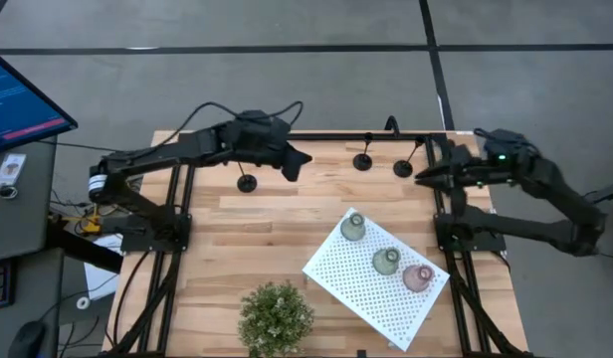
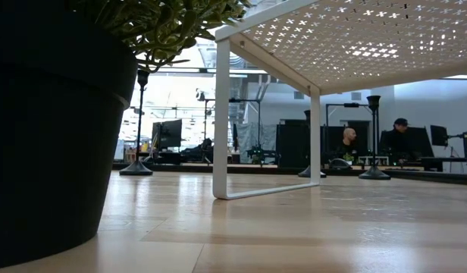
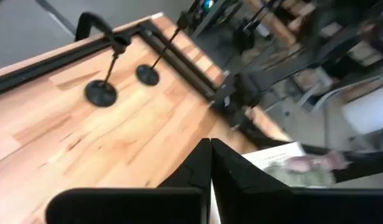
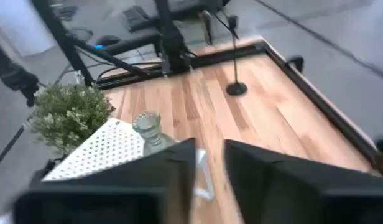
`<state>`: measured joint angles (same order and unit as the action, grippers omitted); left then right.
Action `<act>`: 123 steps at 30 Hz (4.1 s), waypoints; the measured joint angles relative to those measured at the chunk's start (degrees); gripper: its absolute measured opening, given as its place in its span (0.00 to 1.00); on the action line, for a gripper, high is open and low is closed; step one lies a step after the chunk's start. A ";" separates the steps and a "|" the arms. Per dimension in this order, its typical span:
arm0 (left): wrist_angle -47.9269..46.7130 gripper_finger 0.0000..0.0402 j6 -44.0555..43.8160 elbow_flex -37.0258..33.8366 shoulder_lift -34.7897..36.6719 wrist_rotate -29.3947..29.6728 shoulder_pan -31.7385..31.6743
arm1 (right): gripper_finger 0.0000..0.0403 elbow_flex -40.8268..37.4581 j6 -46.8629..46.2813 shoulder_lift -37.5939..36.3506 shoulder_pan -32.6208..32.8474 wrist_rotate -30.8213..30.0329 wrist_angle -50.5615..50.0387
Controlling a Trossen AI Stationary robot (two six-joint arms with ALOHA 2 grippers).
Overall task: Pick & Place candle stick holders
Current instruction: Put the green glass candle holder on the shelf aligned with green glass candle holders, then put the right black candle holder on the shelf
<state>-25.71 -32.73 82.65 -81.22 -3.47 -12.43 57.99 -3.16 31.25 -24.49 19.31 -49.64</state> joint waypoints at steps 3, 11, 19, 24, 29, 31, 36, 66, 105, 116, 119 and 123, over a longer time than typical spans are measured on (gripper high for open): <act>-0.45 0.01 2.73 0.00 -1.84 -0.01 0.00 | 0.03 5.05 -4.89 0.58 2.98 -4.07 -4.77; 0.23 0.01 6.64 0.00 -7.00 -0.01 3.47 | 0.01 9.15 -12.13 0.83 9.33 -13.31 -8.25; 1.83 0.00 8.52 0.04 -11.91 0.16 7.19 | 0.00 9.13 -12.09 8.37 14.88 -24.37 -9.12; 4.66 0.00 8.84 0.04 -14.32 0.27 7.77 | 0.00 9.06 -12.37 10.86 17.16 -36.05 -10.08; 7.56 0.00 9.38 0.11 -16.15 0.65 8.64 | 0.00 9.06 -13.43 10.19 17.40 -39.02 -10.10; 7.86 0.00 9.77 0.09 -17.12 1.61 9.24 | 0.00 9.06 -13.44 9.56 17.35 -39.08 -10.09; 11.73 0.00 9.79 0.09 -18.32 3.61 11.53 | 0.00 9.10 -14.77 8.78 17.35 -39.05 -10.15; 19.75 0.00 9.94 0.07 -20.95 7.73 15.01 | 0.00 9.10 -15.99 8.84 17.35 -38.88 -10.41; 10.27 0.02 8.39 0.09 -9.15 8.81 14.86 | 0.00 11.64 -19.86 13.22 12.76 -53.89 -18.78; 9.37 0.24 12.44 0.11 10.31 18.52 14.91 | 0.54 13.94 -19.38 25.69 -1.66 -47.55 -22.04; 9.14 0.34 12.52 0.11 14.01 18.58 15.42 | 0.72 13.96 -19.40 26.84 -5.34 -46.41 -22.01; 8.66 0.44 12.58 0.11 16.54 20.93 16.24 | 0.86 13.96 -19.40 27.64 -10.83 -46.01 -21.77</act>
<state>-17.04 -20.14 82.76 -64.69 17.45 3.81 71.94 -22.57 58.89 -35.32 -26.70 -71.42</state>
